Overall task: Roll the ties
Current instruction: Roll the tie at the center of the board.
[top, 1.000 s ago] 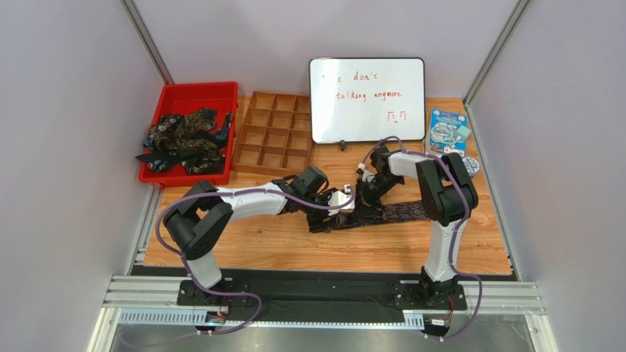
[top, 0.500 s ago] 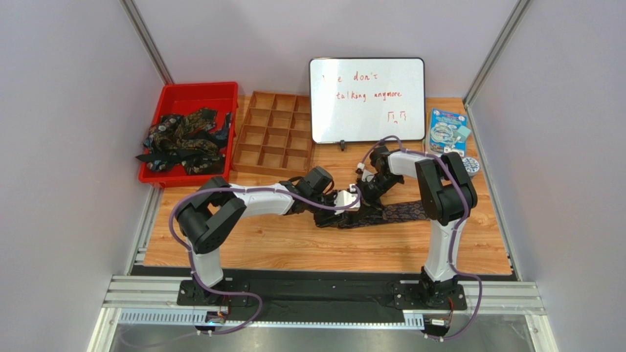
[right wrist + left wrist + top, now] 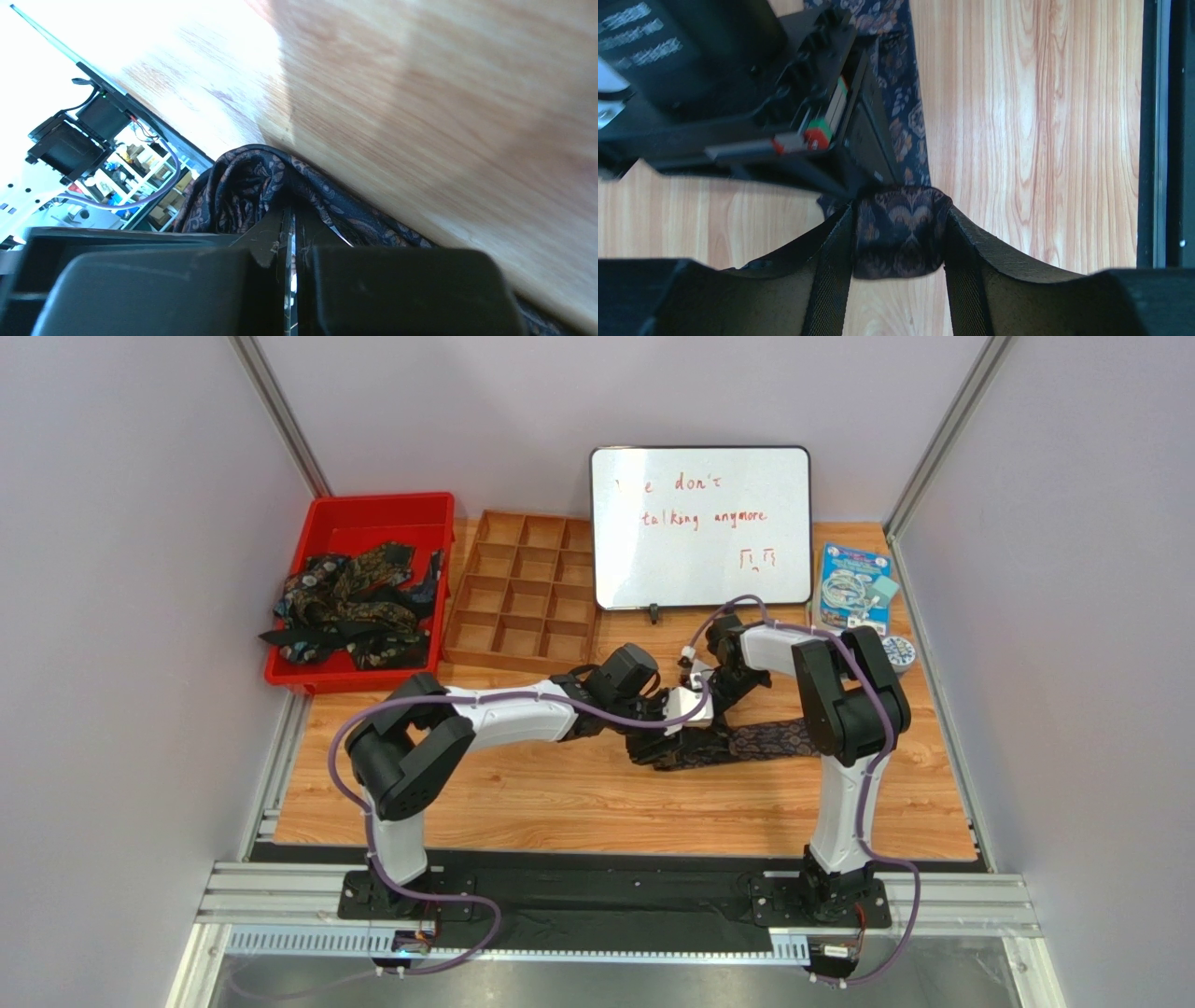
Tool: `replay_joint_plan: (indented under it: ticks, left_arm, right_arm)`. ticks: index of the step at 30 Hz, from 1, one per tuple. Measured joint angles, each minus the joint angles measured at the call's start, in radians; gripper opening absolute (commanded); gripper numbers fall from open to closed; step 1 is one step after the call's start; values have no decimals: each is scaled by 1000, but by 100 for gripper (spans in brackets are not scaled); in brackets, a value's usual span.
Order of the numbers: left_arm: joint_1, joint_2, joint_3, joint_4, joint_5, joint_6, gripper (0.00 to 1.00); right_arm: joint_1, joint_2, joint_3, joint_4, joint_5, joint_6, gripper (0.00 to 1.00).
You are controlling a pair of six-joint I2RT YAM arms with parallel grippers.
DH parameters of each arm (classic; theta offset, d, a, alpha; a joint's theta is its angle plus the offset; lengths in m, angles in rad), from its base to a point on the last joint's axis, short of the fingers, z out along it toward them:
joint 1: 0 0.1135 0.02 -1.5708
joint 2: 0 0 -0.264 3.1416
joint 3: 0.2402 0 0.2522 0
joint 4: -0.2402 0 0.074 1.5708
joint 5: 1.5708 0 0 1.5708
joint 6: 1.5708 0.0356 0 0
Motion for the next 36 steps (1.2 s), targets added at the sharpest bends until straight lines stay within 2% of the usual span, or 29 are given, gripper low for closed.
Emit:
replay_joint_plan:
  ticks: [3, 6, 10, 13, 18, 23, 30, 36]
  left_arm:
    - [-8, 50, 30, 14, 8, -15, 54]
    - [0, 68, 34, 23, 9, -21, 49]
    - [2, 71, 32, 36, 2, -18, 33]
    - [3, 71, 27, 44, 0, -16, 27]
    - [3, 69, 25, 39, -6, -3, 25]
    - [-7, 68, 24, 28, -16, 26, 24]
    - [-16, 83, 8, -16, -40, 58, 23]
    - [-20, 84, 12, -23, -47, 74, 22]
  right_arm:
    - [0, 3, 0, 13, -13, -3, 0]
    - [-4, 4, -2, 15, -25, -18, 0]
    - [-9, 5, -6, 18, -37, -31, 0]
    - [-11, 5, -8, 19, -44, -39, 0]
    - [-13, -1, -8, 17, -45, -40, 1]
    - [-15, -12, -8, -9, -28, -50, 6]
    - [-45, -86, -7, -146, -63, -116, 18]
    - [-85, -121, -6, -224, -100, -156, 23]
